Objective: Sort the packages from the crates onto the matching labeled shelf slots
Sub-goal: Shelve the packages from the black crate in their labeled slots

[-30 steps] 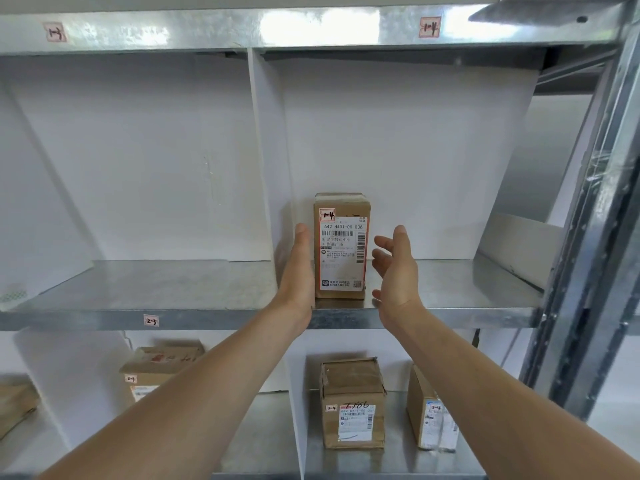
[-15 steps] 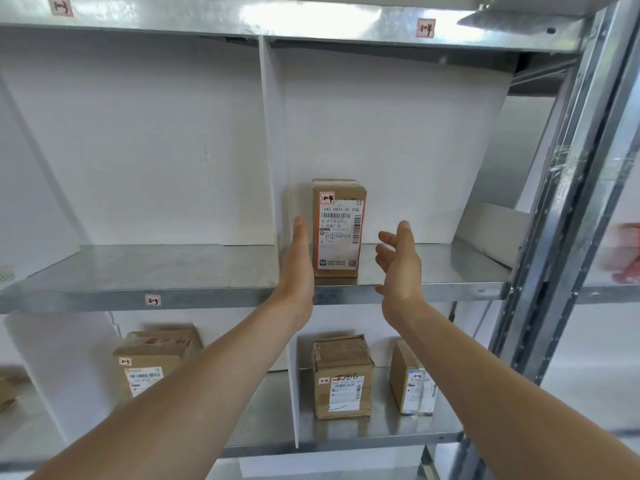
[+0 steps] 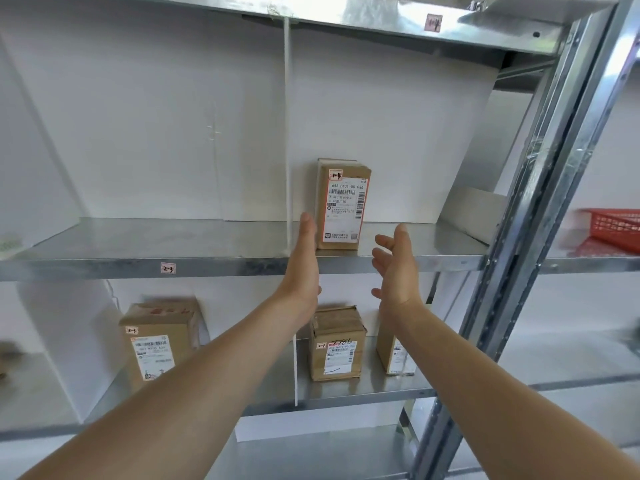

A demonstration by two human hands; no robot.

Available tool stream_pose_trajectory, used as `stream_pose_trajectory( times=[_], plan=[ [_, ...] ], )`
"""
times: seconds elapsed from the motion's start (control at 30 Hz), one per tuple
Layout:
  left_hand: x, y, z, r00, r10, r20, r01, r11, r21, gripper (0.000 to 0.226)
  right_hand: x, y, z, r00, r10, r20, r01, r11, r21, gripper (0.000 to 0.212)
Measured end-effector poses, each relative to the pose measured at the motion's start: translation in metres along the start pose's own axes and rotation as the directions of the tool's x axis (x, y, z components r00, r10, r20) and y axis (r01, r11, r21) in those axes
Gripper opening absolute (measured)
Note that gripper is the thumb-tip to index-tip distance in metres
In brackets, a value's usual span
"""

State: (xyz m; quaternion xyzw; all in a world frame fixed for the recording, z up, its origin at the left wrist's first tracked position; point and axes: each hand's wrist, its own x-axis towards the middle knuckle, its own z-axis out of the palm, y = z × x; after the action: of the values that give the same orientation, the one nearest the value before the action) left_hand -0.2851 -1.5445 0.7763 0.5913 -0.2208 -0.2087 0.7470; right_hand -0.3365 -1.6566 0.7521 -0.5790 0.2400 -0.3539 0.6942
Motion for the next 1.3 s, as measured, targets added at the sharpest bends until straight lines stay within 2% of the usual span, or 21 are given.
stream_pose_trajectory(
  times=[0.23, 0.33, 0.57, 0.7, 0.8, 0.93, 1.0, 1.3],
  plan=[
    [-0.015, -0.005, -0.009, 1.0, -0.015, -0.004, 0.015, 1.0, 0.017, 0.07, -0.013, 0.014, 0.011, 1.0, -0.004, 0.023, 0.004, 1.0, 0.0, 0.053],
    [-0.013, -0.005, -0.016, 0.999, -0.033, -0.038, 0.034, 0.999, 0.025, 0.076, -0.014, 0.016, 0.016, 0.997, -0.011, 0.072, 0.01, 1.0, 0.011, 0.06],
    [-0.019, -0.003, -0.017, 0.99, -0.024, -0.139, 0.028, 0.999, 0.023, 0.078, -0.019, 0.01, 0.026, 0.979, 0.024, 0.204, -0.041, 0.996, 0.077, 0.056],
    [-0.028, -0.003, -0.012, 0.98, -0.018, -0.199, 0.023, 1.0, 0.02, 0.077, -0.021, 0.012, 0.028, 0.965, 0.016, 0.261, -0.032, 0.998, 0.059, 0.055],
    [-0.032, -0.004, -0.012, 0.968, -0.015, -0.251, 0.02, 1.0, 0.021, 0.076, -0.028, 0.009, 0.029, 0.952, 0.03, 0.305, -0.044, 0.998, 0.04, 0.066],
    [-0.036, -0.007, -0.015, 0.954, -0.006, -0.301, 0.013, 1.0, 0.021, 0.077, -0.033, 0.008, 0.026, 0.928, 0.042, 0.371, -0.067, 0.996, 0.054, 0.046],
    [-0.042, -0.009, -0.016, 0.943, 0.0, -0.332, 0.007, 1.0, 0.019, 0.078, -0.035, 0.008, 0.028, 0.916, 0.051, 0.397, -0.081, 0.995, 0.058, 0.044],
    [-0.08, -0.013, -0.056, 0.87, 0.0, -0.493, 0.007, 1.0, 0.013, 0.075, -0.073, 0.022, 0.067, 0.85, 0.082, 0.521, -0.125, 0.991, 0.047, 0.058]
  ],
)
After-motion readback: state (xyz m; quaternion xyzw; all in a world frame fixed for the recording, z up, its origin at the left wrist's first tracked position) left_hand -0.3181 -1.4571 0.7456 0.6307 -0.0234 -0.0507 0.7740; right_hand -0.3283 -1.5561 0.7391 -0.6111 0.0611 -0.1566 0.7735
